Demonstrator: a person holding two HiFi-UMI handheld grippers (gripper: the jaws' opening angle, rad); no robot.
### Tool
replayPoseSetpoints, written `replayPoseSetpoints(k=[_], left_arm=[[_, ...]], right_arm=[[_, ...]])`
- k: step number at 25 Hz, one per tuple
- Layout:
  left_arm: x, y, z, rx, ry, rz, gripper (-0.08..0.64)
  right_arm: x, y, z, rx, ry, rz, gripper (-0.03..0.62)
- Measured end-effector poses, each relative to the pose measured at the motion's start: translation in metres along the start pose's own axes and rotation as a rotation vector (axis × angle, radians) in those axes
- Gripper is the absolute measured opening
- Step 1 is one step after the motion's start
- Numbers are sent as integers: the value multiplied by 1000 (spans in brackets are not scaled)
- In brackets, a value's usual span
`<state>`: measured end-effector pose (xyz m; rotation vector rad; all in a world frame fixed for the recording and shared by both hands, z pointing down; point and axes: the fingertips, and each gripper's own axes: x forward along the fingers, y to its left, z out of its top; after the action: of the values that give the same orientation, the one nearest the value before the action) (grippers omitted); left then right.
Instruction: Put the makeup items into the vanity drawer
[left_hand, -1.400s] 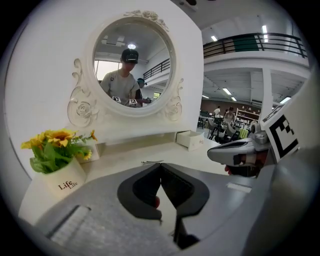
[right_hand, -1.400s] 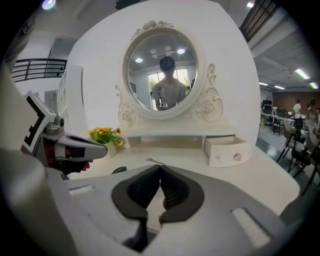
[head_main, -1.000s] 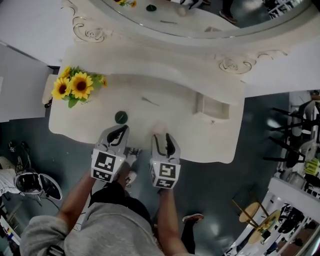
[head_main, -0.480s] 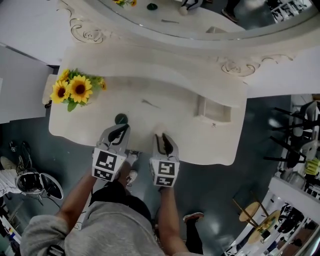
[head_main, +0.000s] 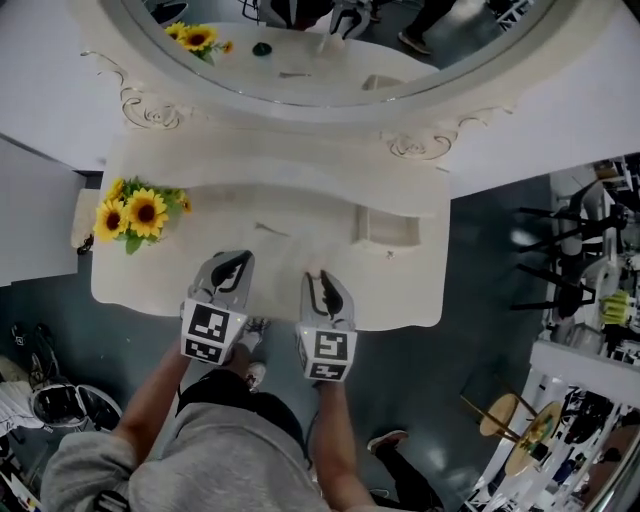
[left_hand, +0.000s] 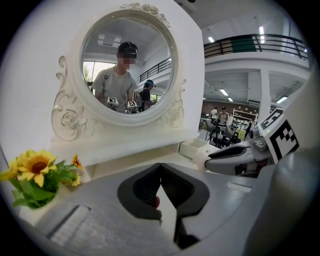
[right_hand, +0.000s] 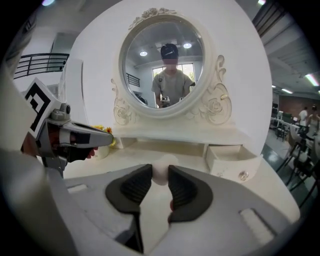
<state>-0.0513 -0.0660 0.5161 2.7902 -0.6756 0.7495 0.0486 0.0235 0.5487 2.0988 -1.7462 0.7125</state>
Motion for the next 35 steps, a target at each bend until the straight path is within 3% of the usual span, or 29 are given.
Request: replayPoseSetpoints(k=[8, 21, 35], left_arm=[[14, -18, 56, 49, -86, -61, 11], [33, -52, 112, 115, -158, -127, 11], [96, -83, 127, 106, -113, -111, 11]], right_arm=[[-23, -32, 54, 12, -104, -90, 110], [-54, -94, 87, 16, -184, -212, 110], [-29, -174, 78, 59, -138, -206, 112]])
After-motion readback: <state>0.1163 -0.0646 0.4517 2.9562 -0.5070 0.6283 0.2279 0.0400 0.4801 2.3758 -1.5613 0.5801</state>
